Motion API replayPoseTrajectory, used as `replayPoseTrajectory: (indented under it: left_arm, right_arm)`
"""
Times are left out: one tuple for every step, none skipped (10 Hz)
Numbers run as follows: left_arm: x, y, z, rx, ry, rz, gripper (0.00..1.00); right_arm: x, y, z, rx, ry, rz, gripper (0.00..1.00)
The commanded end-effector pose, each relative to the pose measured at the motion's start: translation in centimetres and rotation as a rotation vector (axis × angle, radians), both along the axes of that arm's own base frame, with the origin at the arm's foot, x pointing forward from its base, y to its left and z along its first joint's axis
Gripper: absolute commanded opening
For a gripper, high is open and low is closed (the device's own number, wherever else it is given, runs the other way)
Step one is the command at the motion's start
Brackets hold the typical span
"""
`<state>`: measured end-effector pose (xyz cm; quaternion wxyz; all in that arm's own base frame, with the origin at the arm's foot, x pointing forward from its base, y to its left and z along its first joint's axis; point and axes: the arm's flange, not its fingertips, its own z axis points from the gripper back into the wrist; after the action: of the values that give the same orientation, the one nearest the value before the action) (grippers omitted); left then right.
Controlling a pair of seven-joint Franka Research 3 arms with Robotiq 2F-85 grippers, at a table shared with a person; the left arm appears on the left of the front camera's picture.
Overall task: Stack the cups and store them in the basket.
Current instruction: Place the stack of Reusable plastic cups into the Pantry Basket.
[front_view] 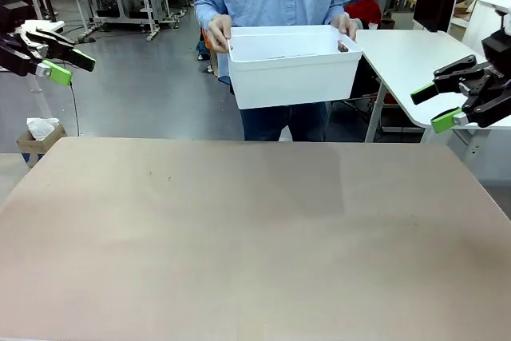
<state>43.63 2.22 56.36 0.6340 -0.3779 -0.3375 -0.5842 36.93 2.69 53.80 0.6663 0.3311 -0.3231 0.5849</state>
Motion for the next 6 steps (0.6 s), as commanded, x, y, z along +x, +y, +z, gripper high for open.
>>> replayPoseTrajectory:
  left_arm:
    - [-0.02,-0.18,0.41,0.002,0.006,0.012,0.98]
    - [-0.02,-0.18,0.41,0.002,0.006,0.012,0.98]
    - [-0.02,-0.18,0.41,0.002,0.006,0.012,0.98]
    - [-0.02,-0.18,0.41,0.002,0.006,0.012,0.98]
    - [-0.02,-0.18,0.41,0.002,0.006,0.012,0.98]
    - [-0.02,-0.18,0.41,0.002,0.006,0.012,0.98]
  right_arm:
    - [0.02,0.04,0.32,0.011,0.009,-0.002,1.0]
    - [0.02,0.04,0.32,0.011,0.009,-0.002,1.0]
    - [0.02,0.04,0.32,0.011,0.009,-0.002,1.0]
    - [0.02,0.04,0.32,0.011,0.009,-0.002,1.0]
    - [0.02,0.04,0.32,0.011,0.009,-0.002,1.0]
    - [0.02,0.04,0.32,0.011,0.009,-0.002,1.0]
